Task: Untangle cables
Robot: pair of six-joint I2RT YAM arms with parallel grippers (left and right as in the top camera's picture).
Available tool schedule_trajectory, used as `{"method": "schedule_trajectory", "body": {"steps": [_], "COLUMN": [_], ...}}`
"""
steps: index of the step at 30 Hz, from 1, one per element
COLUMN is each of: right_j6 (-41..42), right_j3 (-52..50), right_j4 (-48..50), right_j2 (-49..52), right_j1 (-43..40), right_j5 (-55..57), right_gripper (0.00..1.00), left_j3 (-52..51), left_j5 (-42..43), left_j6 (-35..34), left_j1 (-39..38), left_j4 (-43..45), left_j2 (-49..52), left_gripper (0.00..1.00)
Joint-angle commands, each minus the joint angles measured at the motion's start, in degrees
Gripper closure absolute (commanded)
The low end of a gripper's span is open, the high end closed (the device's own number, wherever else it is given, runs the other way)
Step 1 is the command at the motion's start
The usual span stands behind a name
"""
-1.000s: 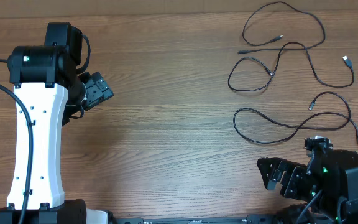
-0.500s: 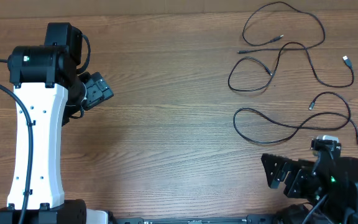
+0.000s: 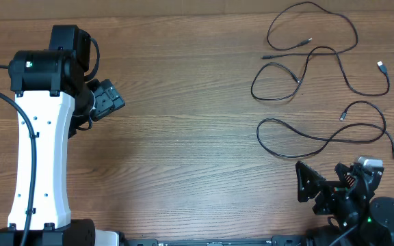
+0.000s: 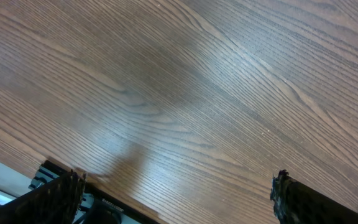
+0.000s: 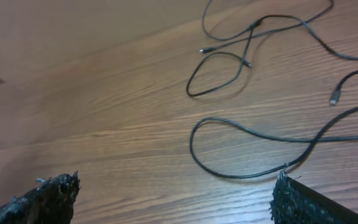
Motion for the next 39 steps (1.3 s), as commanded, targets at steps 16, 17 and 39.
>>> {"method": "schedule_trajectory", "body": {"steps": [16, 17, 39], "right_j6": [-7.7, -7.7, -7.7], "right_j3": [-22.7, -23.7, -36.6], "right_j4": [22.2, 23.3, 46.9], "right_j2": [-13.9, -14.3, -14.6], "right_j1": [-4.4, -4.4, -3.2], "right_j5": [-5.8, -5.8, -6.0], "right_gripper": [0.0, 0.0, 0.0], "left_j3": [-0.2, -0.2, -0.2], "left_j5": [0.1, 0.1, 0.1], "left_j6": [0.3, 0.3, 0.3], "left_j1": [0.0, 0.0, 0.0], "left_j4": [0.1, 0.1, 0.1], "left_j2": [0.1, 0.1, 0.1], "left_gripper": [0.0, 0.0, 0.01]}}
